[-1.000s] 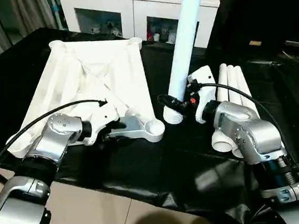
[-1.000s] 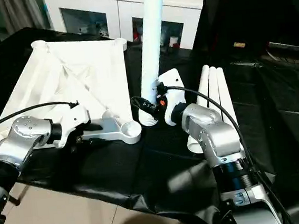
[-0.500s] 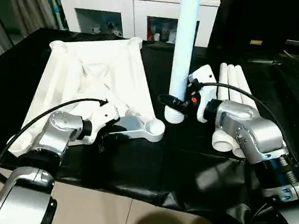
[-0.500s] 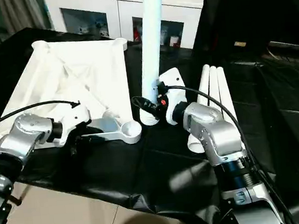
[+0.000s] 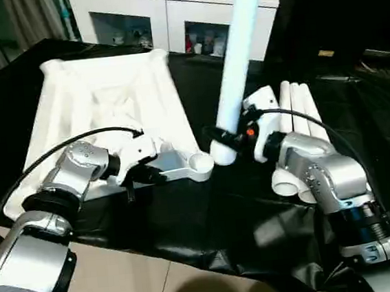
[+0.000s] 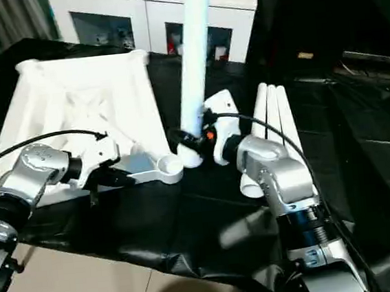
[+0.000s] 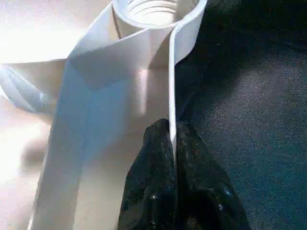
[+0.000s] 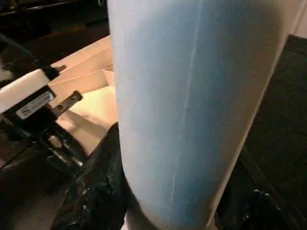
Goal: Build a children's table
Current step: Insert table leg to table base
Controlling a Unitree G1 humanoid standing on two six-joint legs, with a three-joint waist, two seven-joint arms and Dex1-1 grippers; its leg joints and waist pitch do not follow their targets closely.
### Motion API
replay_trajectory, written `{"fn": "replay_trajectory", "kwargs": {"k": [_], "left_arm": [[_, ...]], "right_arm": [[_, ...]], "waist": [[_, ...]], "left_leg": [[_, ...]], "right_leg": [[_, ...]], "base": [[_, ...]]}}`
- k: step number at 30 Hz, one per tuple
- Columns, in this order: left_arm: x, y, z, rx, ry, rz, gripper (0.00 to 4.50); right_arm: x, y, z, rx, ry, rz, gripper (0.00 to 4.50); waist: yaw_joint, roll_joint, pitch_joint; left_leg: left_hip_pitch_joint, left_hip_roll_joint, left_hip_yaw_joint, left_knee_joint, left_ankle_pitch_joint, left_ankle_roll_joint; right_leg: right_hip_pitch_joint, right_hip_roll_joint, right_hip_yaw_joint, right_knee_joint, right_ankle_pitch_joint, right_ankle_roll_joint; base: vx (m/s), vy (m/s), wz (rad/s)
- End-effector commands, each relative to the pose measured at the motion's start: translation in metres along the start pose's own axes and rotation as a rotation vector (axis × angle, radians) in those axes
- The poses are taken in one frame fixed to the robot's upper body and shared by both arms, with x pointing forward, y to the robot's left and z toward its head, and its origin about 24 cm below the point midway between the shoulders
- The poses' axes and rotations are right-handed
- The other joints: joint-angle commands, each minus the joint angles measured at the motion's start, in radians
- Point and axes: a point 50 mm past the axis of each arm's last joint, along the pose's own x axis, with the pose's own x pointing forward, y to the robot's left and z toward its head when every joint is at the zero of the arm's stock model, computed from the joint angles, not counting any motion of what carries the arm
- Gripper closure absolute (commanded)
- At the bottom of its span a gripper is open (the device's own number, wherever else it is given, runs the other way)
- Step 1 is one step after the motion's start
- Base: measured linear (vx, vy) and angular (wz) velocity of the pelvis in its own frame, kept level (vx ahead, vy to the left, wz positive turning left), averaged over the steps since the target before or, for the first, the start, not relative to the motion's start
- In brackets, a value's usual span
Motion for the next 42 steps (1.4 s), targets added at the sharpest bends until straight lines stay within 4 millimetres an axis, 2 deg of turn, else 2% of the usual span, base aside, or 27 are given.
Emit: {"fn": "replay_trajectory", "kwargs": {"k": [1,3,4,5,6,8,9,10,12,16,18,21,23,29,33,36,38,42], "left_arm": [[0.017,-0.015,-0.003,0.007,-0.026,-0.054,4.50],[0.020,-0.019,0.000,0.023,-0.065,-0.059,4.50],[0.020,-0.020,0.000,0.032,-0.070,-0.059,4.50],[0.021,-0.022,0.001,0.043,-0.073,-0.061,4.50],[0.021,-0.022,0.001,0.046,-0.075,-0.060,4.50],[0.020,-0.025,0.002,0.061,-0.083,-0.056,4.50],[0.020,-0.025,0.002,0.061,-0.083,-0.056,4.50],[0.019,-0.026,0.002,0.060,-0.092,-0.048,4.50],[0.019,-0.027,0.001,0.063,-0.093,-0.049,4.50],[0.015,-0.032,-0.001,0.064,-0.092,-0.044,4.50],[0.014,-0.032,-0.001,0.064,-0.092,-0.040,4.50],[0.012,-0.033,-0.002,0.066,-0.091,-0.031,4.50],[0.012,-0.035,-0.001,0.062,-0.104,-0.029,4.50],[0.009,-0.034,0.001,0.063,-0.119,-0.001,4.50],[0.008,-0.034,0.003,0.049,-0.139,0.033,4.50],[0.007,-0.033,0.004,0.044,-0.149,0.046,4.50],[0.006,-0.033,0.005,0.042,-0.156,0.061,4.50],[0.005,-0.033,0.005,0.041,-0.159,0.076,4.50]], "right_arm": [[0.002,0.005,0.003,0.000,-0.009,0.022,2.64],[0.006,0.007,0.000,0.013,0.005,0.022,2.64],[0.007,0.008,-0.002,0.017,0.014,0.026,2.64],[0.009,0.009,-0.004,0.018,0.021,0.029,2.64],[0.009,0.009,-0.005,0.019,0.024,0.031,2.64],[0.012,0.010,-0.009,0.021,0.041,0.043,2.64],[0.012,0.010,-0.009,0.021,0.041,0.043,2.64],[0.014,0.011,-0.013,0.017,0.068,0.046,2.64],[0.015,0.011,-0.015,0.011,0.081,0.045,2.64],[0.016,0.009,-0.021,0.010,0.113,0.026,2.64],[0.016,0.009,-0.023,0.012,0.118,0.027,2.64],[0.018,0.009,-0.026,0.034,0.101,0.030,2.64],[0.019,0.008,-0.028,0.077,0.071,0.027,2.64],[0.020,0.005,-0.038,0.155,0.053,0.020,2.64],[0.014,0.005,-0.052,0.198,0.036,0.025,2.64],[0.011,0.005,-0.058,0.214,0.024,0.027,2.64],[0.007,0.009,-0.071,0.214,0.017,0.023,2.64],[0.005,0.012,-0.086,0.171,0.018,-0.012,2.64]], "waist": [[0.006,0.009,-0.080],[0.007,0.010,-0.080],[0.006,0.005,-0.080],[0.007,0.005,-0.079],[0.008,0.008,-0.079],[0.010,0.000,-0.077],[0.012,0.004,-0.076],[0.012,-0.001,-0.077],[0.013,-0.002,-0.075],[0.014,-0.002,-0.077],[0.017,-0.009,-0.077],[0.019,-0.006,-0.078],[0.017,-0.011,-0.080],[0.014,-0.010,-0.078],[0.013,-0.011,-0.078],[0.012,-0.014,-0.080],[0.013,-0.017,-0.081],[0.014,-0.015,-0.082]], "left_leg": [[0.013,0.033,-0.007,-0.078,-0.154,-0.028],[0.012,0.036,-0.009,-0.080,-0.149,-0.027],[0.013,0.035,-0.006,-0.080,-0.148,-0.023],[0.013,0.035,-0.007,-0.080,-0.148,-0.022],[0.013,0.035,-0.007,-0.080,-0.149,-0.022],[0.012,0.035,-0.005,-0.081,-0.143,-0.019],[0.013,0.034,-0.005,-0.082,-0.145,-0.021],[0.013,0.035,-0.005,-0.082,-0.144,-0.021],[0.011,0.033,-0.004,-0.082,-0.142,-0.021],[0.011,0.033,-0.003,-0.082,-0.128,-0.019],[0.009,0.032,-0.002,-0.082,-0.105,-0.009],[0.010,0.031,-0.002,-0.083,-0.099,-0.008],[0.008,0.030,-0.001,-0.083,-0.089,-0.002],[0.009,0.028,-0.001,-0.084,-0.083,0.008],[0.012,0.030,-0.001,-0.086,-0.115,-0.001],[0.012,0.031,-0.002,-0.087,-0.114,0.002],[0.011,0.030,-0.002,-0.086,-0.105,0.009],[0.010,0.030,-0.002,-0.086,-0.101,0.018]], "right_leg": [[0.062,-0.098,0.056,-0.076,-0.105,-0.230],[0.060,-0.098,0.055,-0.074,-0.108,-0.229],[0.058,-0.097,0.055,-0.076,-0.111,-0.224],[0.058,-0.098,0.055,-0.076,-0.118,-0.221],[0.057,-0.099,0.056,-0.075,-0.126,-0.219],[0.055,-0.099,0.055,-0.079,-0.162,-0.201],[0.053,-0.099,0.055,-0.080,-0.175,-0.193],[0.053,-0.101,0.055,-0.080,-0.176,-0.191],[0.053,-0.099,0.055,-0.082,-0.196,-0.181],[0.051,-0.100,0.055,-0.081,-0.192,-0.169],[0.053,-0.100,0.055,-0.078,-0.177,-0.165],[0.052,-0.099,0.054,-0.077,-0.163,-0.163],[0.055,-0.100,0.054,-0.073,-0.136,-0.172],[0.055,-0.096,0.053,-0.074,-0.128,-0.174],[0.053,-0.098,0.053,-0.080,-0.178,-0.168],[0.054,-0.098,0.053,-0.077,-0.153,-0.172],[0.054,-0.098,0.052,-0.075,-0.132,-0.178],[0.054,-0.098,0.052,-0.073,-0.107,-0.184]], "base": [[0.000,0.000,0.00],[0.000,0.000,0.00],[0.000,0.000,0.00],[0.000,0.000,0.00],[0.000,0.000,0.00],[0.000,0.000,0.00],[0.000,0.000,0.00],[0.000,0.000,0.00],[0.000,0.000,0.00],[0.000,0.000,0.00],[0.000,0.000,0.00],[0.000,0.000,0.00],[0.000,0.000,0.00],[0.000,0.000,0.00],[0.000,0.000,0.00],[0.000,0.000,0.00],[0.000,0.000,0.00],[0.000,0.000,0.00]]}}
